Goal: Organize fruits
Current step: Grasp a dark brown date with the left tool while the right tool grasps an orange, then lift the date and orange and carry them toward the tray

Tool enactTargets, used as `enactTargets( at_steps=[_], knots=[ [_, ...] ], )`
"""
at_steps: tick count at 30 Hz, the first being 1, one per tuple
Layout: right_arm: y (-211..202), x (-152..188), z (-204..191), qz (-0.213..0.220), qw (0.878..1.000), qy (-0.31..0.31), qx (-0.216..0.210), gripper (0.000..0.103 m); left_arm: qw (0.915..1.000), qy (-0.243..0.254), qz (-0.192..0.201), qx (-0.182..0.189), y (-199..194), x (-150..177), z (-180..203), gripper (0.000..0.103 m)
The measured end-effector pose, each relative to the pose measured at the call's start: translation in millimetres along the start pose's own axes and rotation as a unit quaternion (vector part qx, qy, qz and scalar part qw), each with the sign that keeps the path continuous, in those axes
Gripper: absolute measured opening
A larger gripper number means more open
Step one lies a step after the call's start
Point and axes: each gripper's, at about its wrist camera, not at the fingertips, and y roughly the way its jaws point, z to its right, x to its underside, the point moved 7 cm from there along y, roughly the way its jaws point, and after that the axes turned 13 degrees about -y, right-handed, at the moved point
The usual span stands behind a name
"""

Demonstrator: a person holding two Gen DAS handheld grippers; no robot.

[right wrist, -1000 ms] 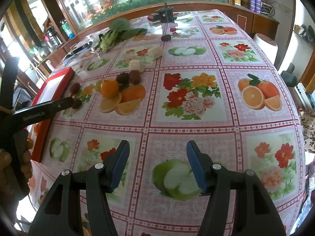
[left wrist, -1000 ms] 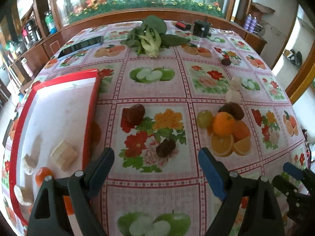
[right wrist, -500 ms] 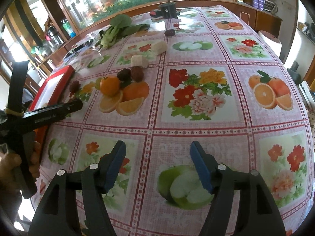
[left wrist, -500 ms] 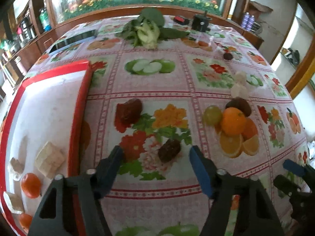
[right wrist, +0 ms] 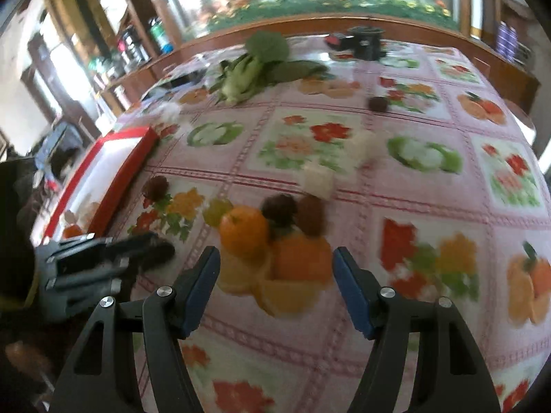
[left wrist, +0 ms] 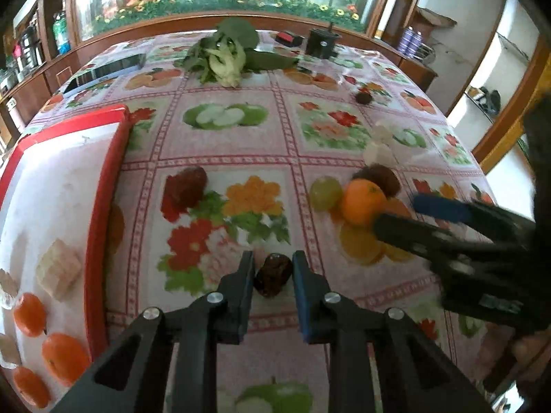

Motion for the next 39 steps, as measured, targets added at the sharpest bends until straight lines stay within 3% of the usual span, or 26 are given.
enactTargets(
  at_steps=[3, 5, 6, 7, 18, 30, 39],
  knots=[
    [12.5, -4.3, -8.0, -0.01, 1.0, -0.018, 0.004, 0.064, 1.0, 0.007, 0.0, 0.002, -3.1, 5.8, 2.0, 0.025],
    [17.9, -6.2, -11.2, -0.013, 0.999, -0.03, 0.017, 0.054, 1.0, 0.006, 0.001, 0.005, -4.0, 7.1, 0.7, 0.025],
    [19.1, -7.7, -12.8, -0.014, 0.999, -0.039, 0.022, 0.041, 1.0, 0.003, 0.001, 0.007, -4.2, 7.0, -0.3, 0.025],
    [19.6, -8.7, -15.1, -0.013, 0.999, -0.044, 0.019, 0.034, 1.0, 0.0, 0.001, 0.008, -4.4, 6.6, -1.2, 0.025],
    [-6.9, 25.5, -15.8, -0.019, 1.0, -0.006, 0.021, 0.034, 0.9996, -0.017, -0.004, 0.024, -11.9, 17.3, -3.3, 0.025],
    [-52.8, 65.0, -16.5, -0.004, 0.998, 0.045, 0.049, 0.035, 0.9999, 0.016, -0.002, 0.006, -34.8, 59.4, 14.6, 0.025],
    [-54.6, 71.1, -19.0, -0.01, 0.996, 0.052, 0.067, 0.035, 0.9996, 0.026, 0.005, 0.013, -45.1, 62.6, 20.1, 0.025]
  ],
)
